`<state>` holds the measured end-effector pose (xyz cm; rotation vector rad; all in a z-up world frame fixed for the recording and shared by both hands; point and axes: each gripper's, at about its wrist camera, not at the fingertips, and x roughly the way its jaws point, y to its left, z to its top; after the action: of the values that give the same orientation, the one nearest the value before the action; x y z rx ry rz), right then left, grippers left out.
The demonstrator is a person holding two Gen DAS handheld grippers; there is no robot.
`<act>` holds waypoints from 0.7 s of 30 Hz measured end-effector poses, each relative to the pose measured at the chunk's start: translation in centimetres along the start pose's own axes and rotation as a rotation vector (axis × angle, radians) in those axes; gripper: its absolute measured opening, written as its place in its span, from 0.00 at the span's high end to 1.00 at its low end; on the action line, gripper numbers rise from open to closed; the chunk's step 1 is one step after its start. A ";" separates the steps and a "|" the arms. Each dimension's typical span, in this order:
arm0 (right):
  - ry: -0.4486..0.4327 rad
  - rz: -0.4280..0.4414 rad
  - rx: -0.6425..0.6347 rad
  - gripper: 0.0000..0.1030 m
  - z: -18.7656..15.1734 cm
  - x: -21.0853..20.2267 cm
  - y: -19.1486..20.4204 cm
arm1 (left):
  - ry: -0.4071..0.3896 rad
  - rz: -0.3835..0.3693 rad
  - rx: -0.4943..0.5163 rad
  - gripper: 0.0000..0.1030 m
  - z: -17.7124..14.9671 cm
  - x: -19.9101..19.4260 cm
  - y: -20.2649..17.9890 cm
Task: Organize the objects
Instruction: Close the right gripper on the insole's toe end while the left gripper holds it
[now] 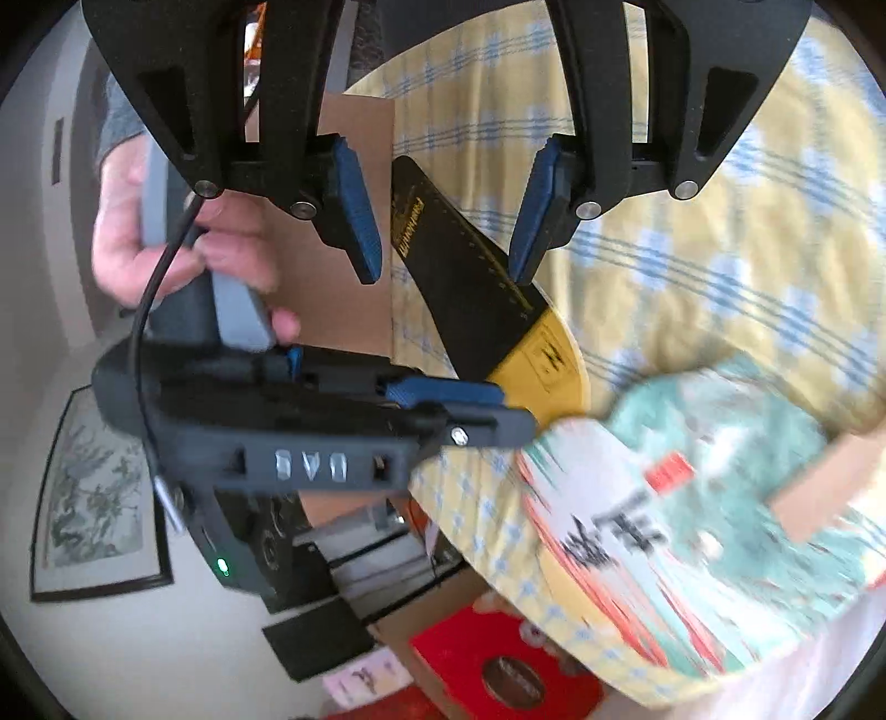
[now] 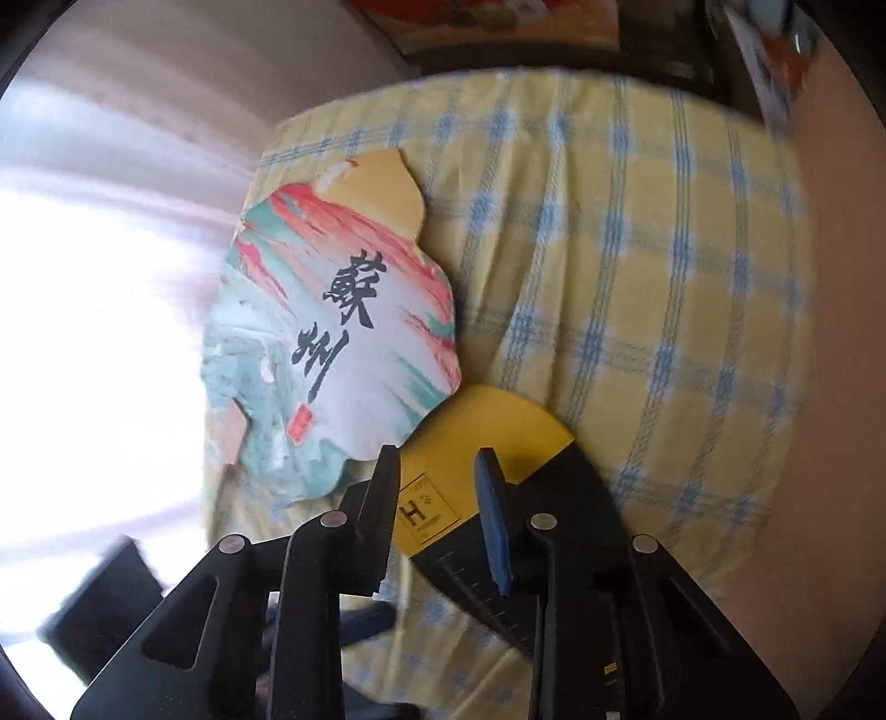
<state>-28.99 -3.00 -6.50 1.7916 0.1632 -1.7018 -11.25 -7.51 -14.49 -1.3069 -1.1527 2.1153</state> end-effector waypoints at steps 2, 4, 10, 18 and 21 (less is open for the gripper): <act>-0.042 -0.077 -0.036 0.72 -0.1 -0.9 0.2 | 0.000 0.014 -0.016 0.57 1.8 1.0 0.8; -0.079 -0.191 -0.065 0.70 -0.1 -1.5 0.2 | 0.017 0.025 -0.031 0.57 1.2 0.3 2.6; -0.044 -0.248 0.003 0.53 -1.7 -2.0 -3.4 | 0.060 0.013 -0.059 0.41 2.3 3.8 2.8; 0.016 -0.211 0.004 0.42 -2.4 -2.0 -4.4 | 0.051 0.024 -0.005 0.25 0.6 3.4 0.6; 0.028 -0.205 -0.028 0.34 -2.6 -2.0 -4.0 | 0.041 0.032 0.002 0.21 -0.2 2.5 1.1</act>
<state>-29.09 2.14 -6.22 1.8300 0.3927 -1.8056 -12.16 -6.33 -16.82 -1.3701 -1.1195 2.1010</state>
